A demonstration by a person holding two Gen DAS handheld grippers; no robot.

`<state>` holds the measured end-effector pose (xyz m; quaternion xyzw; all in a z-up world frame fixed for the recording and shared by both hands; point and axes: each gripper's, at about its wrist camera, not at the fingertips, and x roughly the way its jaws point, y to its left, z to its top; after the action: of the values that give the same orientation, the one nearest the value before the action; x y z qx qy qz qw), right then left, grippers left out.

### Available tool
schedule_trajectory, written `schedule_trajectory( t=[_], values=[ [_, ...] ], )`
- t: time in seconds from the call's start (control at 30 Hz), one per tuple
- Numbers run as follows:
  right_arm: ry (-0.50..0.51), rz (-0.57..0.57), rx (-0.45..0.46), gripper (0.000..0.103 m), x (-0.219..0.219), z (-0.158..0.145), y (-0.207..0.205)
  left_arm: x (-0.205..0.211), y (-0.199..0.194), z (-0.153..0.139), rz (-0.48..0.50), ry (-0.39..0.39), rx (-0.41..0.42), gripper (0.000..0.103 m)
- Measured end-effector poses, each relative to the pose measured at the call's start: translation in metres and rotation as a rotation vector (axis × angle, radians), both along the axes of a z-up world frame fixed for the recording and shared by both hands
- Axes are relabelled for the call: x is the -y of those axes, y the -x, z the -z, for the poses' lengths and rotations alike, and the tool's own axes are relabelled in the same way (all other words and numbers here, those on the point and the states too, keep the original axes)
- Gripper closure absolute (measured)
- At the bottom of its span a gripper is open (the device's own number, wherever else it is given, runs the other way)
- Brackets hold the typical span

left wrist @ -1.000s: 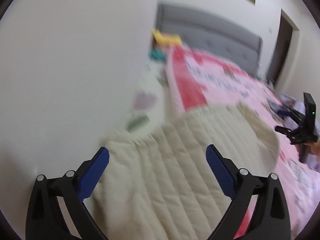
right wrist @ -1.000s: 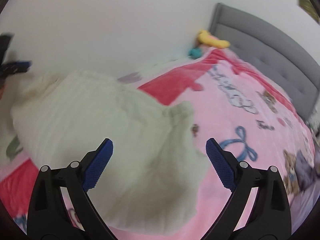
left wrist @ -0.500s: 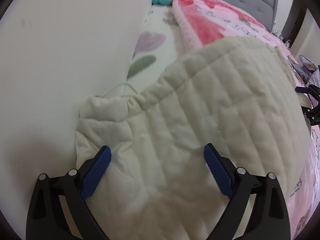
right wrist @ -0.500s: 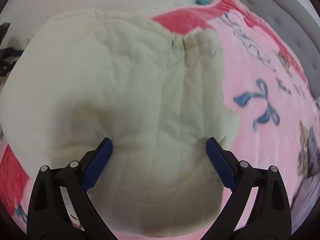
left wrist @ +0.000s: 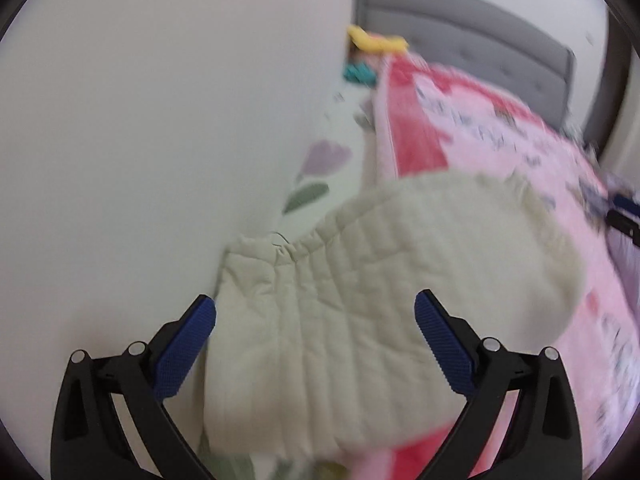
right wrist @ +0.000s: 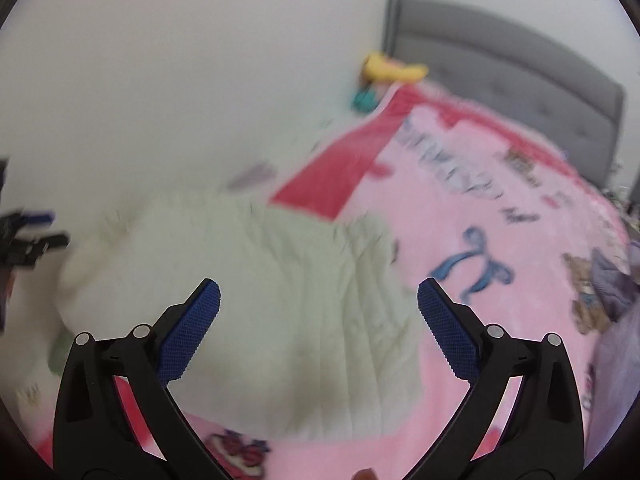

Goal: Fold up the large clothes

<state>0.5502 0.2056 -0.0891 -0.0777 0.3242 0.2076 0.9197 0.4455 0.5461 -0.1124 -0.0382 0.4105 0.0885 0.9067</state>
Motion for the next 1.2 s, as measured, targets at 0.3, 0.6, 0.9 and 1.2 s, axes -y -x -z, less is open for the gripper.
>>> schedule_trajectory(
  t=[0.3,0.6,0.9,1.2],
  values=[
    [-0.074,0.168,-0.019,0.008,0.032,-0.079,0.091,0.046,0.114,-0.104,-0.325,0.199,0.145,0.005],
    [-0.068,0.092,-0.094,0.008,0.038,-0.119,0.159,0.116,0.154,-0.15,-0.238,0.121,0.074,0.005],
    [0.007,0.029,-0.05,0.008,0.035,-0.146,0.192,0.151,0.151,-0.175,-0.188,0.049,0.046,0.005],
    [0.003,0.041,-0.063,0.008,0.03,-0.14,0.18,0.151,0.127,-0.173,-0.16,-0.006,0.052,0.005]
  ],
)
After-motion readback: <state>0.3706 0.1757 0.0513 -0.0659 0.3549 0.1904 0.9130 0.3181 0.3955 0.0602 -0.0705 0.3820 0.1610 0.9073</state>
